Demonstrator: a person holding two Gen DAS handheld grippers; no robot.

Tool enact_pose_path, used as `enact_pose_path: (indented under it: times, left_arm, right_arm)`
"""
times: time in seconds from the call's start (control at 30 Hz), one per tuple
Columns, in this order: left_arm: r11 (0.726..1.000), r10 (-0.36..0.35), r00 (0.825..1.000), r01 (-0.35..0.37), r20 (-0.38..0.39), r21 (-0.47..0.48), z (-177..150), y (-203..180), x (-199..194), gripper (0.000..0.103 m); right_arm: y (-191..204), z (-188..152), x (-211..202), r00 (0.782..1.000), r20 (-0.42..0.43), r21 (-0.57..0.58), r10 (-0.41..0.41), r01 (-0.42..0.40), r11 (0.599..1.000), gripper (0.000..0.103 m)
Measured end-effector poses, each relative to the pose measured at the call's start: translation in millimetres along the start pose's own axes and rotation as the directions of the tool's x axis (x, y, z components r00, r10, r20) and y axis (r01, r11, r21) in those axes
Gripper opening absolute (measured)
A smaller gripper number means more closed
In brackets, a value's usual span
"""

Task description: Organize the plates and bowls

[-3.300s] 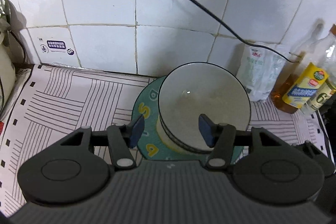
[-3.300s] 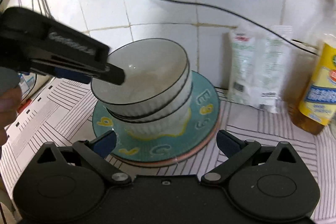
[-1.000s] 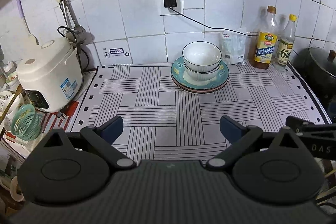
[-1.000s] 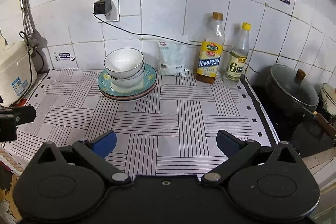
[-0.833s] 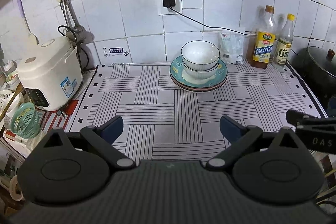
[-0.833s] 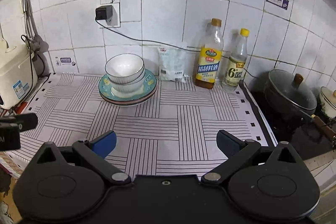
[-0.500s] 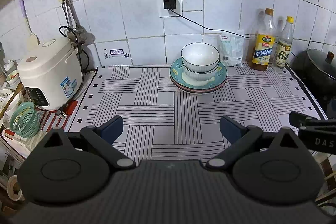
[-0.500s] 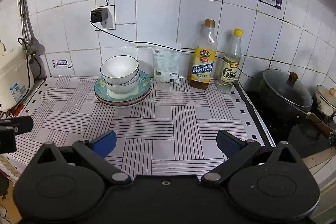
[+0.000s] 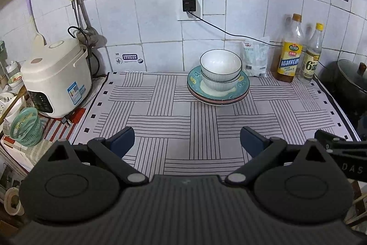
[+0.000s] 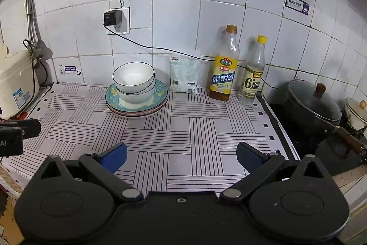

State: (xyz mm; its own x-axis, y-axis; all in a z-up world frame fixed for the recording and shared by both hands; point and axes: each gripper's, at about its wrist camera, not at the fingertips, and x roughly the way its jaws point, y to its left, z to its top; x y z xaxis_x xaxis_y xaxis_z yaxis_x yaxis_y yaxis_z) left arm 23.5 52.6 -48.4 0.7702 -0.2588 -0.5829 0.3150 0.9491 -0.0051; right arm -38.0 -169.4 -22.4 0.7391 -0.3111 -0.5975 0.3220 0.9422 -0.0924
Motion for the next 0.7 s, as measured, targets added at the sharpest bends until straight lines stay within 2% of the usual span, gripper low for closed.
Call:
enact_pose_path:
  times: [0.33,0.7]
  left_arm:
    - [0.999,0.048,0.998,-0.048,0.029,-0.021,-2.2,-1.5,-2.0,0.103]
    - [0.999,0.04,0.999,-0.04,0.019,-0.003,-3.8,-8.0,0.0,0.103]
  right_arm:
    - [-1.2,-0.7,1.2,1.0,-0.011,0.01,-0.001,0.001,1.0,0.103]
    - [-6.5,-3.2,2.8,1.0,-0.016,0.026,0.006,-0.005,1.0,0.103]
